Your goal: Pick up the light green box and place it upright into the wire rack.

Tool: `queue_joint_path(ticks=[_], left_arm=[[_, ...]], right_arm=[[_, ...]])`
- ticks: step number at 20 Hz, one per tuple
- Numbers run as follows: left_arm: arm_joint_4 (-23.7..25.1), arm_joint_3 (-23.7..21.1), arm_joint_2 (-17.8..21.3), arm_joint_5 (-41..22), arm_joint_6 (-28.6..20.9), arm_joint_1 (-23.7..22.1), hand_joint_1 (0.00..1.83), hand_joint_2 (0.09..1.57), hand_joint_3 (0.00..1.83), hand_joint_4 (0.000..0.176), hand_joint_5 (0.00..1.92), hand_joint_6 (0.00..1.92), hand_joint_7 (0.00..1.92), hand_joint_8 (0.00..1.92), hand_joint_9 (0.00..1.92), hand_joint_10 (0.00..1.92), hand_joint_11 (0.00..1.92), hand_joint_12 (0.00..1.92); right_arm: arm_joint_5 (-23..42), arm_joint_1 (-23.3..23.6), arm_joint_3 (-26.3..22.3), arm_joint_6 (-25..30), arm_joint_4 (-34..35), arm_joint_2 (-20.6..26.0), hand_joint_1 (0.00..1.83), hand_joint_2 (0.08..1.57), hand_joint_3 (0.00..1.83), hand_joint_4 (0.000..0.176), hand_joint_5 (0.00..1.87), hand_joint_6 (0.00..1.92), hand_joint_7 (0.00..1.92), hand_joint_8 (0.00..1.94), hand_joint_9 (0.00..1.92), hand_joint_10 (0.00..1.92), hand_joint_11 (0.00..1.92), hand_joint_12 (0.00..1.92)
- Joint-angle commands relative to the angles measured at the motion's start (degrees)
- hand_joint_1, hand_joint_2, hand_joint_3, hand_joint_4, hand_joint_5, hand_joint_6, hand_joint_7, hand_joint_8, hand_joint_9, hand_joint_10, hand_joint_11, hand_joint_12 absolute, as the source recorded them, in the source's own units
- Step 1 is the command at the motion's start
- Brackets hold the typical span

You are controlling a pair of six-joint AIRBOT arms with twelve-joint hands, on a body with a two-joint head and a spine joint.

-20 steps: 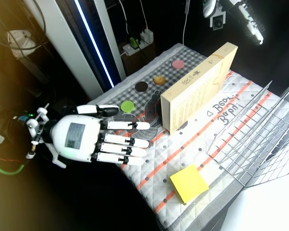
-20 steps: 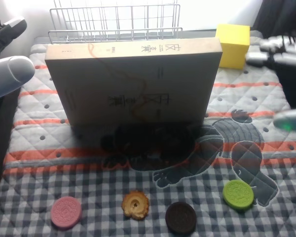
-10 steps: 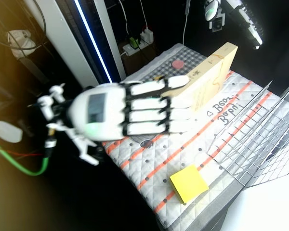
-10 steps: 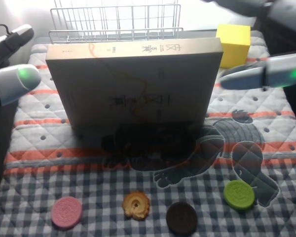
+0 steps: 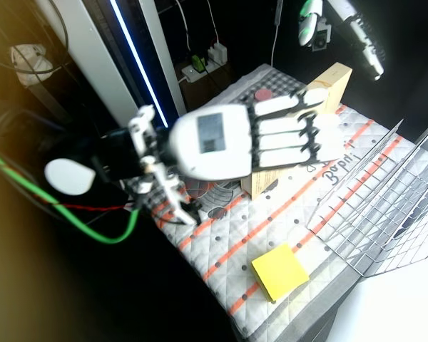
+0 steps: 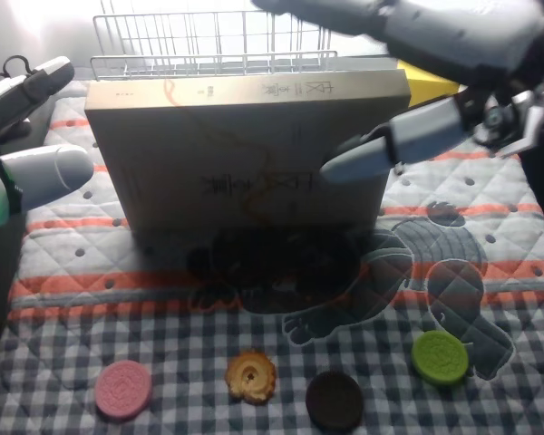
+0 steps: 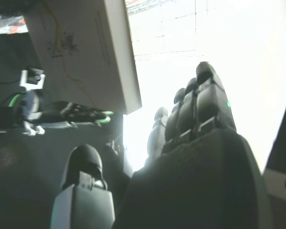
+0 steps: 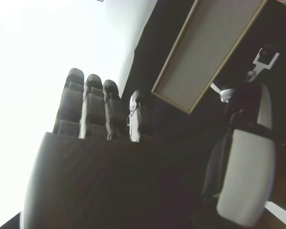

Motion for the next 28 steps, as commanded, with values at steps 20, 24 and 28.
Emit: queue_joint_path(ticks=[20,24,28], left_arm=[[-0.7,0.3,-0.3,-6.6,-0.2,-0.7,0.30,1.05,0.00,0.176,0.00,0.00,0.00,0.00,0.00,0.00,0.02,0.13],[-0.7,0.3,-0.3,-6.7,-0.2,-0.7,0.31,1.06,0.00,0.176,0.01,0.00,0.00,0.00,0.00,0.00,0.01,0.14],[-0.7,0.3,-0.3,-6.8,-0.2,-0.7,0.30,1.06,0.00,0.176,0.01,0.00,0.00,0.00,0.00,0.00,0.00,0.22]], right_arm=[[2.1,-2.1,4.3,3.8,4.7,-6.0,1.04,0.95,0.00,0.000,0.85,0.02,0.71,0.64,0.58,1.17,0.42,1.65],[2.1,-2.6,5.5,6.0,4.7,-6.6,1.25,1.09,0.00,0.000,0.96,0.83,1.07,0.98,0.84,0.98,0.52,1.56],[2.4,-2.8,5.2,6.4,4.7,-6.6,1.25,1.06,0.00,0.000,1.19,0.70,1.04,0.83,0.94,0.61,0.62,1.41]])
